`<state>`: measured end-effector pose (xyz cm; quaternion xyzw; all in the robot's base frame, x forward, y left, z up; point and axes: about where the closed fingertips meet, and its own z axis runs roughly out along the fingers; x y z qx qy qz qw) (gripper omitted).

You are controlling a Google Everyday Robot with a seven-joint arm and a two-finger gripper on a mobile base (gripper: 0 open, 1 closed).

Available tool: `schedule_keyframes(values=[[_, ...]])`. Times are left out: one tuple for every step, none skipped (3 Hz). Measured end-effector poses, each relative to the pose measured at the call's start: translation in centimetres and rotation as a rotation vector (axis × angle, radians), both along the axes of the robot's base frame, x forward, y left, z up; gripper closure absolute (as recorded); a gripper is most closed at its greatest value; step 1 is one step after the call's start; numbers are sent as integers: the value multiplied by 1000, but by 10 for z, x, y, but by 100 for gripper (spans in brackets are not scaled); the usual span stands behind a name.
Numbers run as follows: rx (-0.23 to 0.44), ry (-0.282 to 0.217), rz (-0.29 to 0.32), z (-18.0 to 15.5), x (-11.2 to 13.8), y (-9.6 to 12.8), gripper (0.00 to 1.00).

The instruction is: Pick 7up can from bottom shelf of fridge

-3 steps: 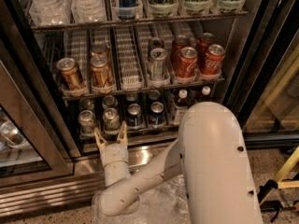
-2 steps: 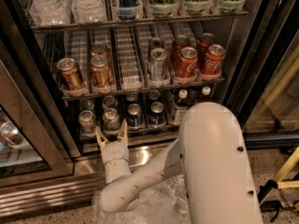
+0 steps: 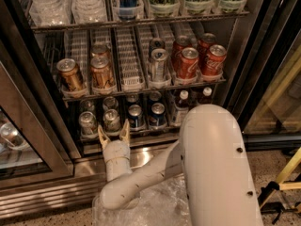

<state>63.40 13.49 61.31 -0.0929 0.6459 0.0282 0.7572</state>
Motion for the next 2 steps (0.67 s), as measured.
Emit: schedule_keyframes(values=[[7, 1, -4, -3, 7, 0, 31], [13, -4, 0, -2, 13, 5, 33]])
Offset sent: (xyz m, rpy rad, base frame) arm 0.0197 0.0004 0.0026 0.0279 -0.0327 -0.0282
